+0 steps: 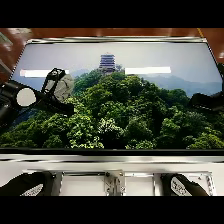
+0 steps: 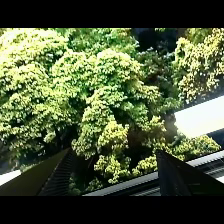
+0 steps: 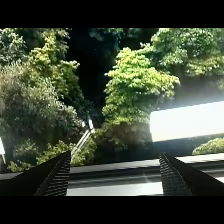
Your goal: Fold the shirts.
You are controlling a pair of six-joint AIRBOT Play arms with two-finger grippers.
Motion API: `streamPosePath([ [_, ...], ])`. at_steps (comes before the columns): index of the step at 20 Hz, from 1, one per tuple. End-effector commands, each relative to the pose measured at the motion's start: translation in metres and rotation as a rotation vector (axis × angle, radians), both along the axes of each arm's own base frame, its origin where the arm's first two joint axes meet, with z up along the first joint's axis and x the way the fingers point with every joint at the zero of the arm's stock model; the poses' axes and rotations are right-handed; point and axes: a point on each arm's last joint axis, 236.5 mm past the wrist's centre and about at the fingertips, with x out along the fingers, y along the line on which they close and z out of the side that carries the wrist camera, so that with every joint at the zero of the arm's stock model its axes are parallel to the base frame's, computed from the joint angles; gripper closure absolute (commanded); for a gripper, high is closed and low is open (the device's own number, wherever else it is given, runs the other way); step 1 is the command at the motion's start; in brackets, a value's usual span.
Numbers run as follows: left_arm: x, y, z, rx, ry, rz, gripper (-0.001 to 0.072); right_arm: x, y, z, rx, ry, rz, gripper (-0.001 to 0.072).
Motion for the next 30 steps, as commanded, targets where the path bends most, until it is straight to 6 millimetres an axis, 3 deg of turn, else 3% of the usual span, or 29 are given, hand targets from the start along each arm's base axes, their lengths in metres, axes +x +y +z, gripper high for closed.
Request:
streamPosePath([
  [1,0.0,0.0,0.0,0.0,-0.001,0.0,0.0088,0.0,0.0,0.0,0.0,0.0,0.0,0.004],
  [13,0.0,0.0,0.0,0.0,-0.001,0.0,0.0087,0.0,0.0,0.0,0.0,0.0,0.0,0.004],
  [16,0.003,-0.002,0.001,-0.01,-0.012,0.0,0.0087,0.025,-0.008,0.007,-0.029,-0.11,-0.019,0.004],
  [23,0.031,-0.045,0.026,-0.217,-0.146,0.009,0.0099,0.04,-0.01,0.013,-0.035,-0.177,-0.032,0.004],
  [25,0.058,-0.014,0.019,-0.176,-0.181,0.19,0.0102,0.043,-0.011,0.015,-0.039,-0.191,-0.03,0.004],
  [30,0.143,0.109,-0.017,-0.052,-0.161,0.457,0.0081,0.055,-0.013,0.021,-0.042,-0.247,-0.039,0.004],
])
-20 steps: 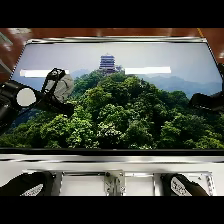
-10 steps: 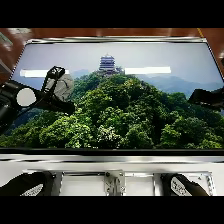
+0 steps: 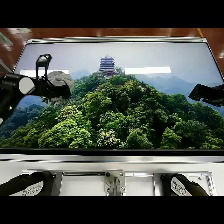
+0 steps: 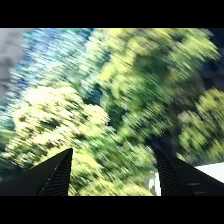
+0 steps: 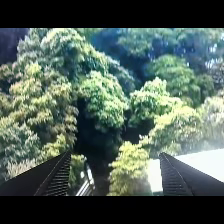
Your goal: Fold the shirts.
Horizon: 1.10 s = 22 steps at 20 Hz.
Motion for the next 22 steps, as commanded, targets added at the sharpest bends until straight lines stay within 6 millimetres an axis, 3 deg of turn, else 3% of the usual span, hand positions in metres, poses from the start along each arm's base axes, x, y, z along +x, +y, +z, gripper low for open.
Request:
streamPosePath([
  [1,0.059,0.085,-0.027,0.032,0.025,0.202,0.0081,0.01,-0.002,0.005,-0.006,-0.047,-0.007,0.0041],
  [3,0.088,0.119,-0.052,0.033,0.054,0.272,0.0081,0.012,-0.003,0.006,-0.009,-0.058,-0.008,0.004],
  [6,0.117,0.145,-0.098,0.037,0.111,0.317,0.008,0.016,-0.004,0.008,-0.013,-0.075,-0.012,0.0041],
  [9,0.134,0.146,-0.146,0.042,0.166,0.315,0.008,0.022,-0.002,0.002,0.004,-0.071,-0.01,0.0041],
  [12,0.148,0.142,-0.166,0.04,0.144,0.305,0.0085,0.027,0.005,-0.018,0.059,-0.021,-0.003,0.0041],
  [13,0.149,0.142,-0.169,0.039,0.146,0.309,0.0121,0.029,0.01,-0.024,0.087,-0.004,0.0,0.0041],
  [14,0.148,0.142,-0.171,0.039,0.153,0.309,0.0338,0.03,0.015,-0.03,0.116,0.012,0.003,0.0041],
  [15,0.145,0.142,-0.17,0.04,0.161,0.309,0.0682,0.031,0.02,-0.036,0.145,0.031,0.007,0.0041],
  [17,0.144,0.134,-0.147,0.027,0.157,0.302,0.0673,0.028,0.027,-0.042,0.18,0.062,0.017,0.0041],
  [18,0.148,0.128,-0.123,0.035,0.115,0.268,0.0674,0.026,0.028,-0.043,0.181,0.073,0.023,0.0041],
  [20,0.153,0.098,-0.037,0.052,-0.045,0.167,0.0674,0.023,0.029,-0.044,0.176,0.083,0.047,0.0041],
  [22,0.134,0.048,0.07,0.047,-0.238,0.05,0.0674,0.019,0.036,-0.041,0.192,0.088,0.077,0.0041],
])
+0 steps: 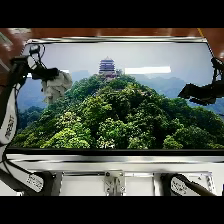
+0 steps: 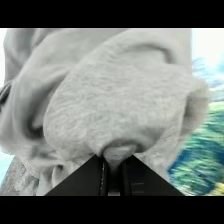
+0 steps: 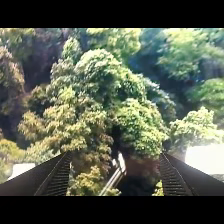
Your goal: Fold the shirts.
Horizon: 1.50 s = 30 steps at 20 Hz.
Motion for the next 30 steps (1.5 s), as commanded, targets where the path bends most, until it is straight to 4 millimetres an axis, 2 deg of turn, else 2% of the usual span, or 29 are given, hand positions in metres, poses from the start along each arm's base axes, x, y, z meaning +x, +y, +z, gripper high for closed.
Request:
streamPosePath([
  [1,-0.039,-0.078,0.165,0.018,-0.293,-0.198,0.0674,-0.007,0.013,0.004,0.034,0.005,0.06,0.0041],
  [2,-0.068,-0.109,0.219,-0.002,-0.397,-0.264,0.0674,-0.008,0.017,0.013,0.037,-0.019,0.075,0.0041],
  [3,-0.1,-0.137,0.263,-0.027,-0.484,-0.327,0.0674,-0.01,0.021,0.025,0.036,-0.057,0.087,0.0041],
  [4,-0.137,-0.164,0.303,-0.063,-0.564,-0.398,0.0674,-0.013,0.025,0.04,0.031,-0.101,0.102,0.0041],
  [5,-0.17,-0.187,0.331,-0.097,-0.624,-0.467,0.0674,-0.016,0.027,0.058,0.016,-0.158,0.108,0.0041],
  [6,-0.202,-0.208,0.351,-0.132,-0.665,-0.538,0.0674,-0.02,0.03,0.077,0.002,-0.214,0.107,0.0041],
  [7,-0.226,-0.226,0.359,-0.159,-0.675,-0.598,0.0674,-0.026,0.033,0.096,-0.009,-0.273,0.108,0.0041],
  [8,-0.244,-0.241,0.355,-0.185,-0.643,-0.642,0.0674,-0.032,0.036,0.112,-0.019,-0.318,0.11,0.0041],
  [9,-0.256,-0.253,0.341,-0.207,-0.581,-0.664,0.0674,-0.041,0.039,0.124,-0.031,-0.35,0.114,0.0041],
  [10,-0.264,-0.264,0.318,-0.212,-0.505,-0.682,0.0674,-0.05,0.043,0.131,-0.035,-0.359,0.122,0.0041],
  [12,-0.268,-0.275,0.258,-0.195,-0.35,-0.674,0.0674,-0.065,0.048,0.133,-0.035,-0.342,0.142,0.0042],
  [13,-0.266,-0.274,0.224,-0.183,-0.275,-0.642,0.0673,-0.07,0.053,0.127,-0.028,-0.316,0.156,0.0042],
  [15,-0.264,-0.261,0.146,-0.117,-0.119,-0.561,0.0673,-0.073,0.067,0.101,-0.006,-0.256,0.197,0.0042],
  [17,-0.27,-0.246,0.079,-0.093,0.011,-0.47,0.0659,-0.081,0.09,0.054,0.037,-0.149,0.257,0.0042],
  [18,-0.275,-0.245,0.054,-0.129,0.063,-0.428,0.0466,-0.084,0.101,0.03,0.055,-0.102,0.282,0.0042],
  [19,-0.28,-0.247,0.038,-0.166,0.102,-0.406,0.02,-0.084,0.112,0.006,0.072,-0.063,0.3,0.0042],
  [20,-0.283,-0.248,0.027,-0.186,0.136,-0.391,0.0069,-0.084,0.122,-0.012,0.088,-0.034,0.312,0.0042],
  [22,-0.275,-0.228,0.02,-0.133,0.155,-0.38,0.0069,-0.079,0.136,-0.04,0.108,0.025,0.331,0.0041],
  [24,-0.259,-0.18,0.017,-0.092,0.184,-0.283,0.007,-0.075,0.139,-0.058,0.134,0.08,0.325,0.0041],
  [25,-0.257,-0.159,0.012,-0.101,0.227,-0.222,0.0069,-0.074,0.135,-0.069,0.12,0.109,0.323,0.004],
  [26,-0.26,-0.145,0.005,-0.137,0.279,-0.197,0.0062,-0.073,0.132,-0.081,0.111,0.138,0.317,0.0041],
  [28,-0.273,-0.143,-0.015,-0.253,0.362,-0.186,0.0059,-0.068,0.137,-0.101,0.148,0.193,0.285,0.0041],
  [30,-0.297,-0.142,-0.049,-0.29,0.458,-0.159,0.0059,-0.062,0.149,-0.123,0.225,0.246,0.251,0.0041],
])
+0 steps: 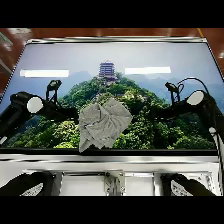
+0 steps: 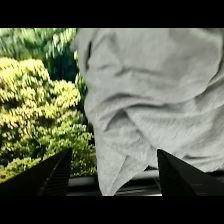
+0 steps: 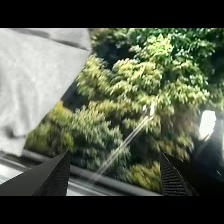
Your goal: Fold the shirts.
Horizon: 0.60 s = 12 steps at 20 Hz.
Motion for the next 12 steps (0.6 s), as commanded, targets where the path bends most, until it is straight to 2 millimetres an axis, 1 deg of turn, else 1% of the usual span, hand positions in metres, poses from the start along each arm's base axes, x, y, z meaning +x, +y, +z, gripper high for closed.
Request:
streamPosePath([
  [1,-0.04,0.006,-0.051,-0.076,0.181,0.04,0.0058,0.008,0.018,-0.041,0.085,0.116,-0.059,0.0041],
  [3,-0.068,-0.003,-0.08,-0.105,0.258,0.054,0.0059,0.012,0.03,-0.059,0.143,0.166,-0.09,0.0041],
  [5,-0.085,-0.011,-0.101,-0.125,0.286,0.066,0.0059,0.019,0.042,-0.068,0.207,0.183,-0.117,0.0041],
  [7,-0.09,-0.019,-0.113,-0.152,0.282,0.087,0.0061,0.029,0.051,-0.072,0.265,0.188,-0.164,0.0041],
  [10,-0.087,-0.026,-0.125,-0.157,0.273,0.097,0.0066,0.035,0.058,-0.08,0.288,0.19,-0.194,0.0041],
  [11,-0.086,-0.03,-0.129,-0.166,0.28,0.106,0.0105,0.036,0.06,-0.084,0.285,0.193,-0.195,0.0041],
  [12,-0.086,-0.036,-0.134,-0.181,0.29,0.122,0.0105,0.036,0.066,-0.087,0.29,0.198,-0.197,0.0041],
])
